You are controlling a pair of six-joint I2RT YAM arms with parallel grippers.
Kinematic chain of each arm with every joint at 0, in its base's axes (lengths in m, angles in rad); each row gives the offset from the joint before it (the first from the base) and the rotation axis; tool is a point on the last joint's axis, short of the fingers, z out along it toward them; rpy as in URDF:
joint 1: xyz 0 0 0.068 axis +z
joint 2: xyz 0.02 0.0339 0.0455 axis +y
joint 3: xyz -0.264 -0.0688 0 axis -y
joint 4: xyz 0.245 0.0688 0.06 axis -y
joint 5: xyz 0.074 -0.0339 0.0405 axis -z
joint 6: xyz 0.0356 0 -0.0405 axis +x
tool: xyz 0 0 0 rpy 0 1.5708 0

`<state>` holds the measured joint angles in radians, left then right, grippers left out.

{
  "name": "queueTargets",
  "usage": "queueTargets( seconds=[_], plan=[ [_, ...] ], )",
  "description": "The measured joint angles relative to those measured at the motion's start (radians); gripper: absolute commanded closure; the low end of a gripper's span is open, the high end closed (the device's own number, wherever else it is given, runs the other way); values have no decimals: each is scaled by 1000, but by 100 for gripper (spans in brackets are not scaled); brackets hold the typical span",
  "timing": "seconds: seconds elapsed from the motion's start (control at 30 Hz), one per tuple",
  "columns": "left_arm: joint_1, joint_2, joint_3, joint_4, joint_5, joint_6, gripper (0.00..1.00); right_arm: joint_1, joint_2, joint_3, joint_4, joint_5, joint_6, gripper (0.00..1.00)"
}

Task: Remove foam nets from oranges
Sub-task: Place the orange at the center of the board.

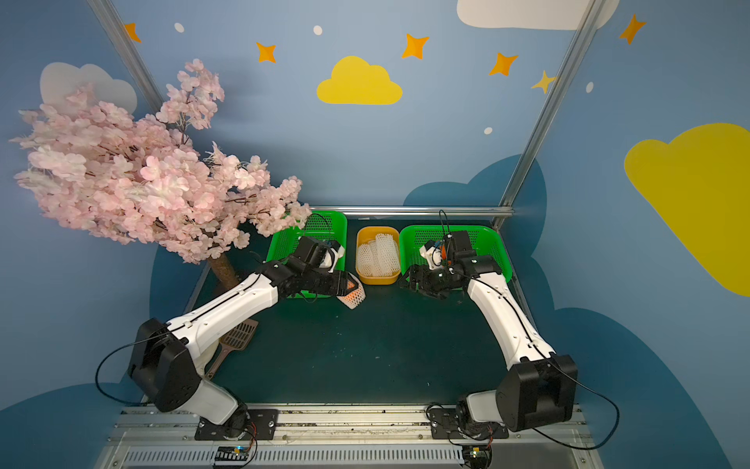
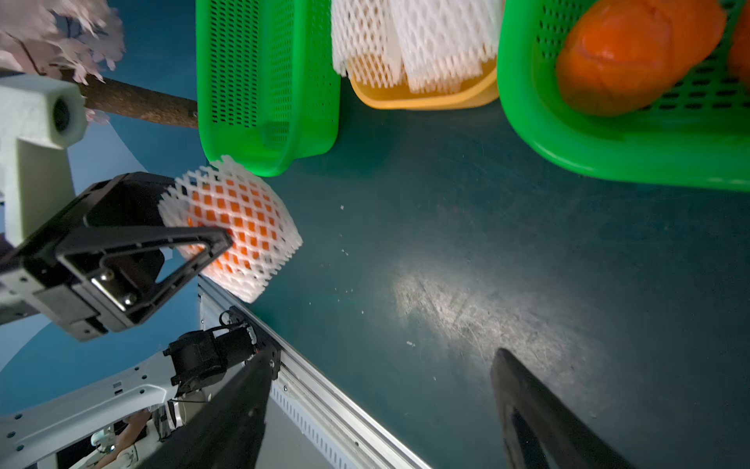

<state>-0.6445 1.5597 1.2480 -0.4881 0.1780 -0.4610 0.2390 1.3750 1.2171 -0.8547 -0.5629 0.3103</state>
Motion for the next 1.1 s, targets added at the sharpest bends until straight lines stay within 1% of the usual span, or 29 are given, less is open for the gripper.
queueTargets(
  seconds=[0.1,0.2,0.3,0.37,0.43,0.47,0.5,0.57,0.7,0.77,0.93,1.03,1.1],
  plan=[
    [-75,13,-69,12,-51,25,39,0,-16,-57,9,0,16,16],
    [-128,62,-109,37,-96,51,39,0,-30,-95,17,1,27,16],
    [-167,140,-108,58,-115,75,39,0,-34,-113,19,2,26,16],
    [-188,205,-86,58,-121,90,37,0,-33,-116,17,1,24,16],
    [-203,272,-52,53,-118,98,31,0,-32,-116,14,0,22,16],
    [-206,296,-33,52,-117,100,27,0,-32,-118,13,-2,22,16],
    [-208,309,-15,51,-116,102,22,0,-32,-121,12,-4,21,16],
    [-207,311,-6,48,-119,96,15,0,-31,-134,12,-7,18,16],
    [-190,264,-31,42,-103,74,11,0,-31,-180,17,-22,18,16],
    [-165,203,-60,48,-65,61,0,1,-31,-208,25,-34,18,16],
    [-95,26,-150,122,65,7,0,24,-18,-243,76,-79,13,16],
    [-55,-47,-220,178,135,-34,1,59,25,-244,127,-107,8,16],
    [-24,-90,-291,233,186,-69,2,92,62,-244,166,-119,3,16]
  ],
)
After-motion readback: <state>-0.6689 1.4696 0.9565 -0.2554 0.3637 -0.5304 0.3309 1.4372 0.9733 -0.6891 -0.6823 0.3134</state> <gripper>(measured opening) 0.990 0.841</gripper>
